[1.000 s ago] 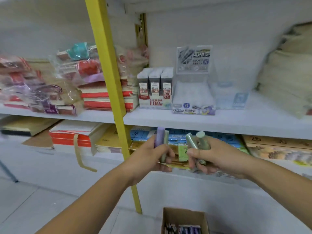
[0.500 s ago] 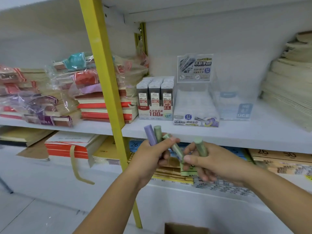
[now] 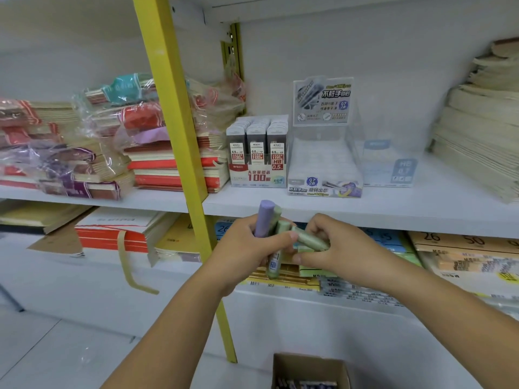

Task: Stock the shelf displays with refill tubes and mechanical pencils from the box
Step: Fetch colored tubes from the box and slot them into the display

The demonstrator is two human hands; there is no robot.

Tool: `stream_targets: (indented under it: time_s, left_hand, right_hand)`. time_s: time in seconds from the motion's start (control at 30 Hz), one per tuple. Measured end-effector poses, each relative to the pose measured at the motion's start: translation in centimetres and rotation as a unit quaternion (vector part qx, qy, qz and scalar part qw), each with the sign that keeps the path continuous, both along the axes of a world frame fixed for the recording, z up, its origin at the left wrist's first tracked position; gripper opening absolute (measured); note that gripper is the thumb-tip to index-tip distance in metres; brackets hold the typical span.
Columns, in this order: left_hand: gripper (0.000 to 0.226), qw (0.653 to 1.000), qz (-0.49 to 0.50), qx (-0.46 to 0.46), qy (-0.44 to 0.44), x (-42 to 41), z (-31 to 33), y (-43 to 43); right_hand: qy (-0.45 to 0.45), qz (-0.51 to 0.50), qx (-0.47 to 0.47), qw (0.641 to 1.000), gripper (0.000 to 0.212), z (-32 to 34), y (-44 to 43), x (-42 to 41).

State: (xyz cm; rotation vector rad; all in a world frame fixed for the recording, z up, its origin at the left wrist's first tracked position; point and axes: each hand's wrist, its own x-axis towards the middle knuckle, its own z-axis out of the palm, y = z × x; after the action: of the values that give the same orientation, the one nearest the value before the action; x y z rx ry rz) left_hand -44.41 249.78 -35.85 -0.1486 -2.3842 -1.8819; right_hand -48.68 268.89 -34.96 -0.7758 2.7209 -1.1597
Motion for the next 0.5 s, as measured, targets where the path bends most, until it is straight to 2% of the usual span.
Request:
stream_targets:
  time_s: [0.07, 0.13, 0.23, 0.3, 0.37, 0.43, 0.5]
  left_hand:
    - [0.015, 1.0, 0.014, 0.011, -0.002, -0.1, 0.0, -0.4]
    - [0.016, 0.999, 0.026, 0.032, -0.012, -0.2, 0.1, -0.7]
    - [0.015, 0.997, 0.034, 0.066, -0.019, -0.4, -0.1, -1.0]
    - [0.014, 0.996, 0.029, 0.08, -0.02, -0.6, -0.1, -0.8]
    - [0.016, 0.995, 0.037, 0.085, -0.02, -1.0, 0.0, -0.2]
    - [0.022, 0.993, 0.068, 0.095, -0.011, -1.7, 0.4, 0.2]
    - [0.027, 0.988, 0.103, 0.117, 0.001, -2.4, 0.8, 0.3]
  right_hand:
    - [-0.025, 0.02, -0.06, 0.998, 0.027, 0.3, 0.2, 0.0]
    - [-0.085, 0.03, -0.158, 0.983, 0.023, 0.6, 0.5, -0.1]
    - [-0.155, 0.012, -0.318, 0.935, 0.025, 1.0, 0.7, -0.3]
    - [-0.161, 0.0, -0.407, 0.899, 0.028, 1.4, 0.4, -0.5]
    - [-0.092, -0.02, -0.419, 0.903, 0.027, 2.3, 0.0, -1.0]
    - [0.041, -0.04, -0.388, 0.92, 0.025, 3.9, -0.3, -2.0]
    - [0.167, -0.044, -0.357, 0.918, 0.031, 5.8, -0.3, -3.2]
